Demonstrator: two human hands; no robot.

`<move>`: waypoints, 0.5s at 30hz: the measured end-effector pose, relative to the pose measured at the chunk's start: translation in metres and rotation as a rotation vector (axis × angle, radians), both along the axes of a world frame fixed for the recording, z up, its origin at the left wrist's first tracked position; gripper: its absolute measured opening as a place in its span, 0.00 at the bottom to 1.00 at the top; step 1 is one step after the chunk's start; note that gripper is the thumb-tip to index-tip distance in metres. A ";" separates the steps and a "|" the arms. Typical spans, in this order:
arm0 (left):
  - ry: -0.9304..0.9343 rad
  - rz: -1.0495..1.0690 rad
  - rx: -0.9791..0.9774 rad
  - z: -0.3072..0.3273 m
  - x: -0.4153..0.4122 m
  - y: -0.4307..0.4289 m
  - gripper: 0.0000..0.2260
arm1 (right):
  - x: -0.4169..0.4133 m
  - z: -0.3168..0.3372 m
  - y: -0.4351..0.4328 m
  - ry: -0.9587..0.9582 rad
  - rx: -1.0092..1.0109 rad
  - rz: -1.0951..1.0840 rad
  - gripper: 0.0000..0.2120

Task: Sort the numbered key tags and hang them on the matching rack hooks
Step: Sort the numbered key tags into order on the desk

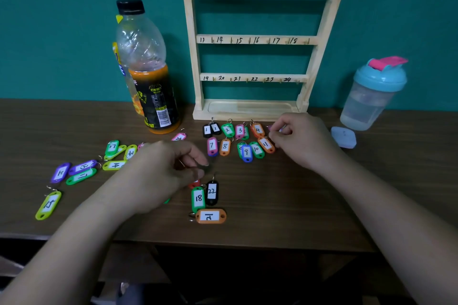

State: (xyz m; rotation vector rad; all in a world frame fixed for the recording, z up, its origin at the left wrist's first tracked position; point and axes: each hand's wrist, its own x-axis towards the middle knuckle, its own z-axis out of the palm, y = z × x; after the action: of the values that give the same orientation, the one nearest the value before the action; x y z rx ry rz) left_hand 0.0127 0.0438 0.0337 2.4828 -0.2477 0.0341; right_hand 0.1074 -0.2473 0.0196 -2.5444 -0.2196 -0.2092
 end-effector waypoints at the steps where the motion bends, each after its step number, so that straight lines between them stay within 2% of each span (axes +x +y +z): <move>1: 0.014 -0.006 0.009 0.000 0.000 0.000 0.06 | -0.001 0.000 0.001 -0.011 0.013 0.007 0.04; 7: 0.116 -0.094 0.025 -0.002 -0.002 0.000 0.04 | -0.026 0.006 0.021 -0.027 0.058 0.173 0.02; 13: 0.168 -0.179 0.169 -0.005 -0.004 0.000 0.06 | -0.053 0.007 0.039 0.141 0.026 0.401 0.02; 15: 0.172 -0.187 0.165 -0.007 -0.005 0.002 0.06 | -0.061 0.007 0.045 0.166 0.004 0.456 0.03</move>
State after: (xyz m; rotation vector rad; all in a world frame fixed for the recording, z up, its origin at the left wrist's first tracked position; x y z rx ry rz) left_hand 0.0073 0.0454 0.0267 2.5953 -0.4230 -0.2874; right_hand 0.0469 -0.2026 0.0262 -2.4140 -0.7179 0.1757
